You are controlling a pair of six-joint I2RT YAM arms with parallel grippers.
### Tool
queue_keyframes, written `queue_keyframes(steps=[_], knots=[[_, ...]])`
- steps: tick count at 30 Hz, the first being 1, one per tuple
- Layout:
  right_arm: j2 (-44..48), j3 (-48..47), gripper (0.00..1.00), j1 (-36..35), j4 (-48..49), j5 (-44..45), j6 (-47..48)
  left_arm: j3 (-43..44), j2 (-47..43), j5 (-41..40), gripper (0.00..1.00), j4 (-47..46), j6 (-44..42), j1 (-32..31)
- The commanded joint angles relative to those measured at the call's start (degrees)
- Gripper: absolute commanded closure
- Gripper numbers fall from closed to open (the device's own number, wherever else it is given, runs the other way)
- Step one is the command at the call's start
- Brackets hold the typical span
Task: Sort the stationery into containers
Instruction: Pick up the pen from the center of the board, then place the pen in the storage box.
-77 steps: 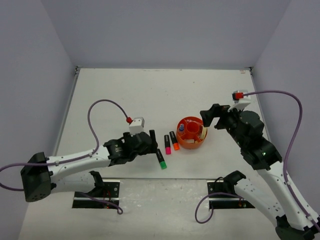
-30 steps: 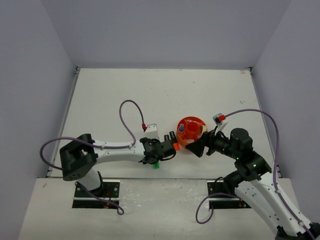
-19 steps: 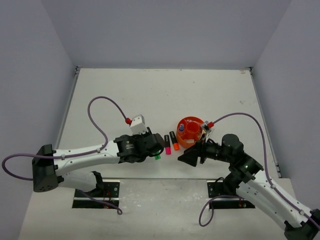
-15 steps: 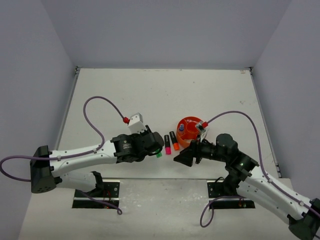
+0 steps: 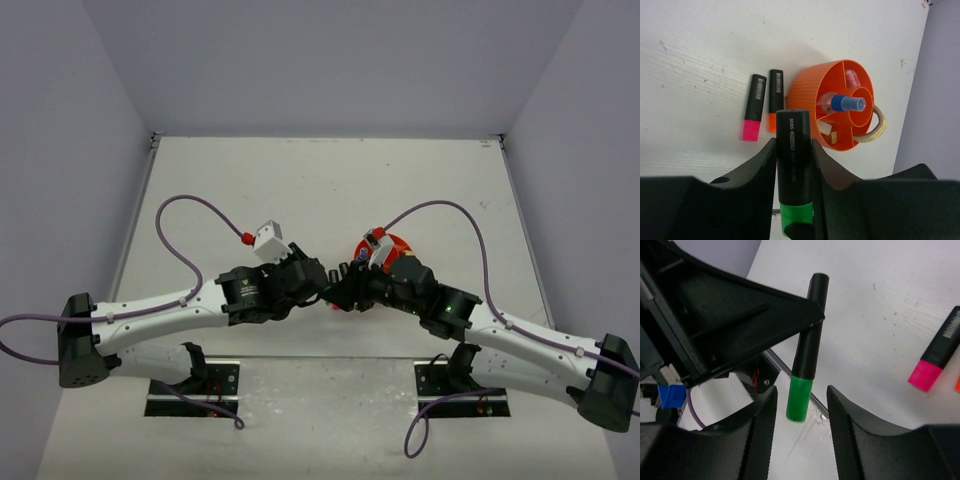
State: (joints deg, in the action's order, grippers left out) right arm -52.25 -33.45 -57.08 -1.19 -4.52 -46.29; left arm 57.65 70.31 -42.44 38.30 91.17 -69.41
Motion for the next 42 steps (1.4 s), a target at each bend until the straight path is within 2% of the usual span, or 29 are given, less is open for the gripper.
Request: queue_keyframes(steps=[1, 5, 9, 11, 13, 14, 18, 21, 22, 23, 26, 30, 34, 38, 42], knots=[[-2.86, -3.93, 0.56, -0.37, 2.3, 5.04, -1.0, 0.06, -2.7, -3.13, 1.0, -4.08, 2.54, -0.11], [-4.77, -4.67, 0.61, -0.49, 2.16, 4.7, -1.36, -0.36, -3.36, -3.55, 1.0, -4.64, 2.44, -0.11], [-3.85, -4.21, 0.61, -0.75, 2.13, 4.75, -1.61, -1.16, -4.23, -4.15, 1.0, -4.88, 2.89, -0.11], [-3.42, -4.41, 0.71, -0.83, 1.66, 4.71, -1.38, -1.7, -4.46, -4.07, 1.0, -5.46, 3.04, -0.11], [-3.1, -4.98, 0.96, -0.84, 1.03, 4.73, -0.83, -2.12, -4.48, -3.86, 1.0, -6.15, 2.82, -0.11], [-2.99, -5.34, 0.99, -0.8, -0.2, 5.04, -0.44, -2.27, -4.48, -3.71, 1.0, -6.43, 2.66, -0.11], [-2.85, -7.37, 1.0, -0.75, -5.26, 7.34, 0.84, -3.42, -4.81, -3.54, 0.98, -7.56, 1.57, -0.11], [-2.33, -8.29, 1.0, -0.75, -7.77, 9.88, 2.44, -5.09, -6.2, -3.75, 0.64, -9.79, -0.46, -0.2], [-2.09, -8.73, 1.0, -0.56, -8.98, 10.6, 3.31, -5.65, -6.81, -3.98, 0.37, -10.36, -0.87, -0.17], [-1.63, -9.55, 1.0, -0.19, -11.27, 11.9, 4.48, -6.68, -7.58, -4.34, 0.02, -10.84, -1.6, -0.12], [-1.45, -11.5, 1.0, 3.59, -17.25, 12.11, 6.93, -7.29, -10.0, -7.17, 0.0, -8.71, -2.69, -0.04], [-0.2, -14.49, 1.0, 8.69, -28.2, 11.52, 11.11, -3.77, -11.1, -12.59, 0.0, 6.17, -0.15, -0.11], [-0.57, -20.84, 1.0, 10.28, -40.66, 12.87, 14.99, -2.72, -12.34, -16.88, 0.0, 14.24, -0.41, -0.03], [-3.48, -27.9, 1.0, 11.56, -51.54, 15.95, 17.91, -5.01, -15.65, -17.15, 0.0, 12.63, -7.43, -0.03], [-8.21, -31.12, 1.0, 15.33, -56.86, 15.67, 20.25, -8.49, -19.06, -14.28, 0.0, 3.82, -17.18, -0.03]])
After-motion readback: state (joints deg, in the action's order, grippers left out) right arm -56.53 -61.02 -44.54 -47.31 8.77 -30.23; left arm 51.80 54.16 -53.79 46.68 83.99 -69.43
